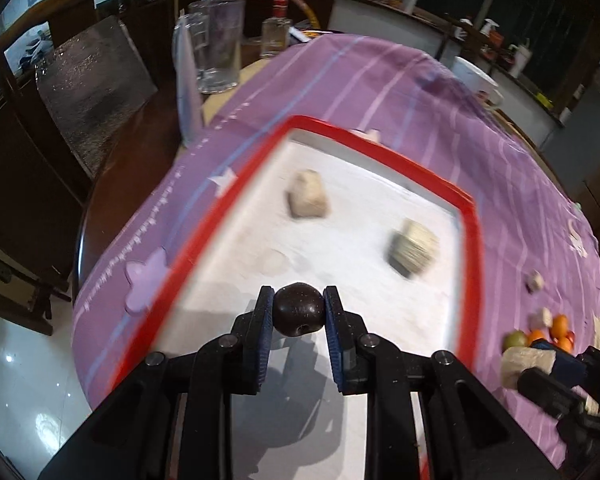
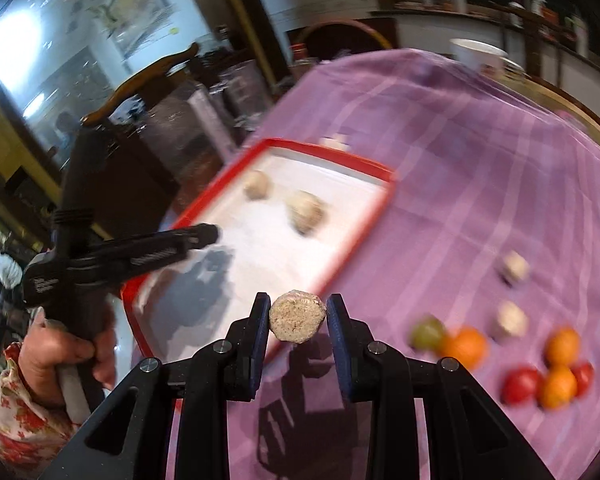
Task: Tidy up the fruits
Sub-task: 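Place the plum and cork into the tray with both grippers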
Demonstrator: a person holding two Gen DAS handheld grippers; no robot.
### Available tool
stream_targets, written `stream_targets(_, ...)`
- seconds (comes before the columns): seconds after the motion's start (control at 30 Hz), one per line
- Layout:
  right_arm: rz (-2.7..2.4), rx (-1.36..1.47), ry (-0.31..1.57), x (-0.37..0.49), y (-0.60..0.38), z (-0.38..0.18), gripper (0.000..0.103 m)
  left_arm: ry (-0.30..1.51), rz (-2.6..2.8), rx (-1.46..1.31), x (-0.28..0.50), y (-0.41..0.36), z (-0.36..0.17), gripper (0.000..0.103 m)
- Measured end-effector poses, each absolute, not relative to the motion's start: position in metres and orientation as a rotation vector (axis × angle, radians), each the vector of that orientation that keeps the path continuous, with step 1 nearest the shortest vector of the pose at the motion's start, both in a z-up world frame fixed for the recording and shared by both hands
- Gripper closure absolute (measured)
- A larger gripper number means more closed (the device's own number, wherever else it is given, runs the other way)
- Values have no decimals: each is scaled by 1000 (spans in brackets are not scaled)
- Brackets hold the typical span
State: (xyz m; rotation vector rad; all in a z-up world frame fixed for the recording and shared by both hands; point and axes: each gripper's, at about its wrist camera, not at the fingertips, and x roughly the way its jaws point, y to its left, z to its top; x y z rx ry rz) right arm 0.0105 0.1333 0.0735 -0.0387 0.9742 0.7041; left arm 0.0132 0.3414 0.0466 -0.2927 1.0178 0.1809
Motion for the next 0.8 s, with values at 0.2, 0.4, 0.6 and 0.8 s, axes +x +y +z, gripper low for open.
stream_targets(0.2,717,-122,981,27,199,51,71,1040,186,-327,31,367,33,79)
stream_targets(0.4,718,-137,1018,39,226,28,71,1044,183,-316,32,375,28,78)
stream_targets(0.6,736,-135,1019,42,232,27,70,1020,173,-363,25,381,40,57)
stream_targets(0.8,721,-137,975,33,222,41,68,979,232,-310,5,373,68,48)
